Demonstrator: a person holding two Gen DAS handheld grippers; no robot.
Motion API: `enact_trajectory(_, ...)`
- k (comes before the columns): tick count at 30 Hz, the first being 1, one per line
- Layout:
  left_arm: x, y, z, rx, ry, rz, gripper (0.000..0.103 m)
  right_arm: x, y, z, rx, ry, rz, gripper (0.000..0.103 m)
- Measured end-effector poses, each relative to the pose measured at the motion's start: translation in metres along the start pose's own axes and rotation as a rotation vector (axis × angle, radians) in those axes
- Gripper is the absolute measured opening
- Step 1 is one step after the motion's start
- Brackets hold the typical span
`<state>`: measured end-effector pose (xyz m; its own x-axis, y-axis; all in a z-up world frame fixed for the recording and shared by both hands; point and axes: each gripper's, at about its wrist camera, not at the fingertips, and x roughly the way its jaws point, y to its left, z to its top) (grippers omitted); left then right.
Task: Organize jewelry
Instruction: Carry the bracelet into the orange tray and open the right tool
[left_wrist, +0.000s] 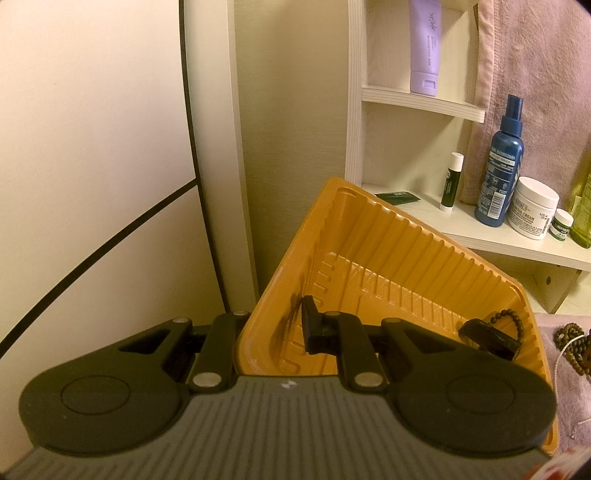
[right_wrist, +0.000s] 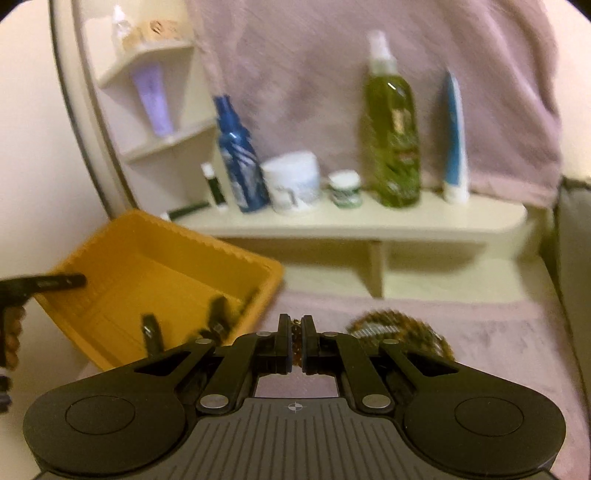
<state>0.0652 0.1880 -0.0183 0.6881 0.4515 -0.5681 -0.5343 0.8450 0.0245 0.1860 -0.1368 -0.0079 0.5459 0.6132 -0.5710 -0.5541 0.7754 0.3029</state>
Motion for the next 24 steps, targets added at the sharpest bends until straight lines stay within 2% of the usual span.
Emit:
enact_trajectory(9, 0.0, 0.0, 0.0, 0.001, 0.001, 0.0, 0.014, 0.024, 0.04, 0.025, -0.034, -0.046, 0.162, 0.004)
enact_trajectory(13, 0.0, 0.0, 0.0, -0.001, 0.001, -0.001, 0.014, 0.049, 0.058, 0.03, -0.021, -0.019, 0.23, 0.004)
enact_trajectory(17, 0.0, 0.001, -0.001, -0.002, 0.002, -0.002, 0.014, 0.076, 0.071, 0.027, -0.025, 0.033, 0.257, 0.004)
enact_trajectory(24, -0.001, 0.001, 0.0, -0.002, 0.002, -0.002, 0.014, 0.106, 0.077, 0.016, -0.031, 0.104, 0.251, 0.005)
